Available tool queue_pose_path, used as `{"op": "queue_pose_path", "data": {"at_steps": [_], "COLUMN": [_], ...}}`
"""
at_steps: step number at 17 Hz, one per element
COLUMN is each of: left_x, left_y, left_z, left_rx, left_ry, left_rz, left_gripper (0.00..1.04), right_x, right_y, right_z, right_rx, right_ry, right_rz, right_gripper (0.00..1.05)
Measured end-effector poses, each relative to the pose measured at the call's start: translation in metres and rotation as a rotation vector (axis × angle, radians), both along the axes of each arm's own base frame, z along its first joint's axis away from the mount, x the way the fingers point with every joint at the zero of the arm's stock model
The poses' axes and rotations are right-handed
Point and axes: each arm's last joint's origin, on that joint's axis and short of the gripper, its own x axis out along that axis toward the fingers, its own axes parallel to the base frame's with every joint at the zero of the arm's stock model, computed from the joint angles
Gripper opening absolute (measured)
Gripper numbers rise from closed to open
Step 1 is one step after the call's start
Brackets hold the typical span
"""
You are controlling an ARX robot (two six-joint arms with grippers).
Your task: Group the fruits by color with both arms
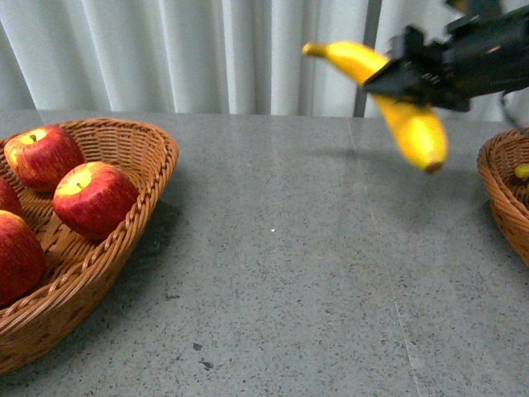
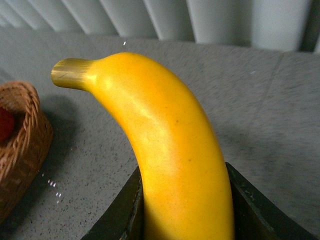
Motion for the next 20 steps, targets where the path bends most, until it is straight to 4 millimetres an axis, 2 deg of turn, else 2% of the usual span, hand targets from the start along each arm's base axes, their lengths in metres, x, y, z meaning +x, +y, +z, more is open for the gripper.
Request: {"op": "queue_pose_path", "data": {"at_steps": [4, 6, 9, 11, 14, 16, 17, 19, 20], "left_x": [0.000, 0.000, 0.000, 0.000, 0.000, 0.000, 0.000, 0.000, 0.000], "left_y": [0.000, 0.000, 0.000, 0.000, 0.000, 0.000, 0.000, 0.000, 0.000], "left_z": [0.000, 0.000, 0.000, 0.000, 0.000, 0.000, 0.000, 0.000, 0.000], "left_rx": [0.000, 0.000, 0.000, 0.000, 0.000, 0.000, 0.000, 0.000, 0.000], "left_ry": [0.000, 0.000, 0.000, 0.000, 0.000, 0.000, 0.000, 0.000, 0.000], "left_rz": [0.000, 0.000, 0.000, 0.000, 0.000, 0.000, 0.000, 0.000, 0.000], "left_gripper": [0.98, 0.98, 0.98, 0.98, 0.98, 0.98, 0.98, 0.98, 0.98], "right_x": [-0.029, -0.054, -0.090, -0.115, -0.142, -0.144, -0.144, -0.142, -0.138], "right_y": [-0.081, -0.129, -0.165, -0.173, -0.163, -0.159, -0.154, -0.150, -0.146], "right_z": [0.021, 0.032, 0.044, 0.034, 0.014, 0.020, 0.030, 0.045, 0.056], "right_rx": [0.033, -0.002, -0.085, -0.107, -0.155, -0.186, -0.198, -0.212, -0.203], "right_ry": [-0.013, -0.013, -0.014, 0.043, 0.131, 0.090, 0.045, -0.022, -0.063], "right_rz": [-0.134, -0.190, -0.226, -0.208, -0.139, -0.120, -0.103, -0.093, -0.086], "right_gripper": [0.36, 0.36, 0.36, 0.36, 0.36, 0.53, 0.66, 0.82, 0.95]}}
